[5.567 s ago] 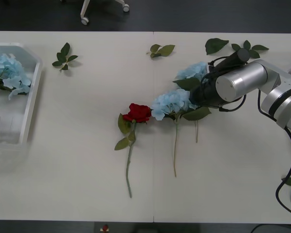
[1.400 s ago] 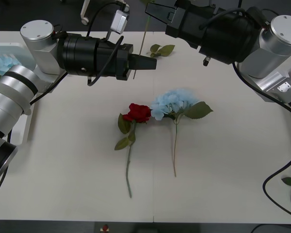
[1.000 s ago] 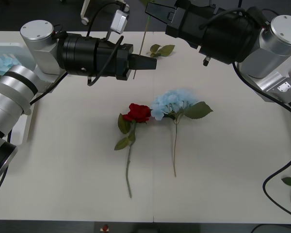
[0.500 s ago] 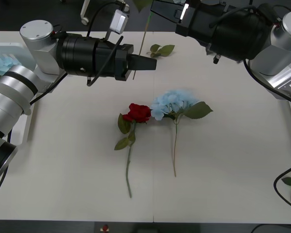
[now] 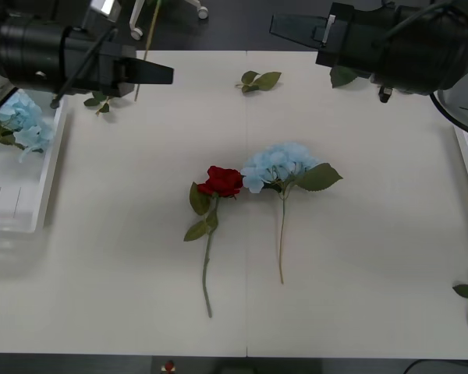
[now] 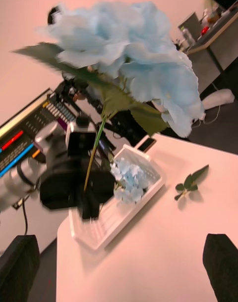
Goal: Put the red flowers into the right box and the blue flowers into the left box
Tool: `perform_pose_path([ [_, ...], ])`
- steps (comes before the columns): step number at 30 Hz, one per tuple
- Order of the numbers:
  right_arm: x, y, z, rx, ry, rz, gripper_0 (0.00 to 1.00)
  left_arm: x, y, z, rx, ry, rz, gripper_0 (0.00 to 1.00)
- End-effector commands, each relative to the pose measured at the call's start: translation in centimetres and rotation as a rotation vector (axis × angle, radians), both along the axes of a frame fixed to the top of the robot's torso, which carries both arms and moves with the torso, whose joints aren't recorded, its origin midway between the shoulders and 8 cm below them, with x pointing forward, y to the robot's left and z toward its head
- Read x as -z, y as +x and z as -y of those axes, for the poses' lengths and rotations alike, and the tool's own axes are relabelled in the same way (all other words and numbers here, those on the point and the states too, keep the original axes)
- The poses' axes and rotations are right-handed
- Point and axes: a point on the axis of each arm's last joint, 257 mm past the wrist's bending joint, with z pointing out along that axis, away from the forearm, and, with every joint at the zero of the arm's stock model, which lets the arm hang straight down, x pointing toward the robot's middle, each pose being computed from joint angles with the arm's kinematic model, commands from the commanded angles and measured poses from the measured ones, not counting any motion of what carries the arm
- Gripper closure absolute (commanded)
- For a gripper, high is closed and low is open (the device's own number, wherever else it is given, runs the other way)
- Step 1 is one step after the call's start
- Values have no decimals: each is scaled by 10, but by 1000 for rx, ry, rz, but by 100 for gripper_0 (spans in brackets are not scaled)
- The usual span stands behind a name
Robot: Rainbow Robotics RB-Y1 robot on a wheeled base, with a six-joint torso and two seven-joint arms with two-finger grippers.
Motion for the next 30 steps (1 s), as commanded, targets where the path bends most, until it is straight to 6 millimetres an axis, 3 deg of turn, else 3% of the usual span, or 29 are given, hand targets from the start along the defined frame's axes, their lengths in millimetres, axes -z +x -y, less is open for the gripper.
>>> perform_pose_path([
  [1,-15,-10,25,-16,-50,-122,4,-14,5,-74,-128,89,-37,100],
  [8,21,-29,46,55,-242,-373,5,-15,13,-172,-348,258,-106,100],
  [11,34,-35,49,109,-290,-479,5,-16,11,-218,-442,330,-145,100],
  [22,79,-47,60,319,-521,-701,5,-11,3,-360,-764,644,-164,100],
  [30,114,-54,60,409,-648,-767,5,-2,-4,-429,-935,830,-190,100],
])
